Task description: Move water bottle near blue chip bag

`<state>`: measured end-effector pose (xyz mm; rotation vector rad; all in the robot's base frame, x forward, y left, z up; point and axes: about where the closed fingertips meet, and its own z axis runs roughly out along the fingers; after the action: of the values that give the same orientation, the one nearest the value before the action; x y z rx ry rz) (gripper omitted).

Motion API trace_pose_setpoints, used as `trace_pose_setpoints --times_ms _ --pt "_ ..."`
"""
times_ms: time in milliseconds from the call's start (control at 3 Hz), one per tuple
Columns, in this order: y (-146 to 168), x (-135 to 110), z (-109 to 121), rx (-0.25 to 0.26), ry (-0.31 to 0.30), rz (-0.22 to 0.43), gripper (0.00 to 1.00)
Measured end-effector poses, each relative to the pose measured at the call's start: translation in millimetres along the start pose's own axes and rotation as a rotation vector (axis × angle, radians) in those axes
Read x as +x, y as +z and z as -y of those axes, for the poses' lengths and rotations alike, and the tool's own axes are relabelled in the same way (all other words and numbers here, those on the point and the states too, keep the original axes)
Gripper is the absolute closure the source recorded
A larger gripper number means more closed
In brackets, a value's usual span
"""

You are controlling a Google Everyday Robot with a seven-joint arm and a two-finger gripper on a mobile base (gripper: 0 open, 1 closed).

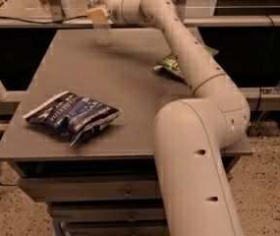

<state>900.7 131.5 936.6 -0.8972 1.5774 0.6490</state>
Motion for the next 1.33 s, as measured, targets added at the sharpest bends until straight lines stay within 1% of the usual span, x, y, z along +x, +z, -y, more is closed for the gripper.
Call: trace_pose_setpoints --times_ms 333,667,1000,1333 --pt "-23 -2 1 -0.003 -0.011 -0.002 0.87" --pt "-69 -9 -8 -0.02 -0.016 0.021 1.0" --pt "-131 -30 -35 -0.038 -0.008 0.083 1.0" --pt "-186 -42 -81 -0.071 0.028 0.128 1.0"
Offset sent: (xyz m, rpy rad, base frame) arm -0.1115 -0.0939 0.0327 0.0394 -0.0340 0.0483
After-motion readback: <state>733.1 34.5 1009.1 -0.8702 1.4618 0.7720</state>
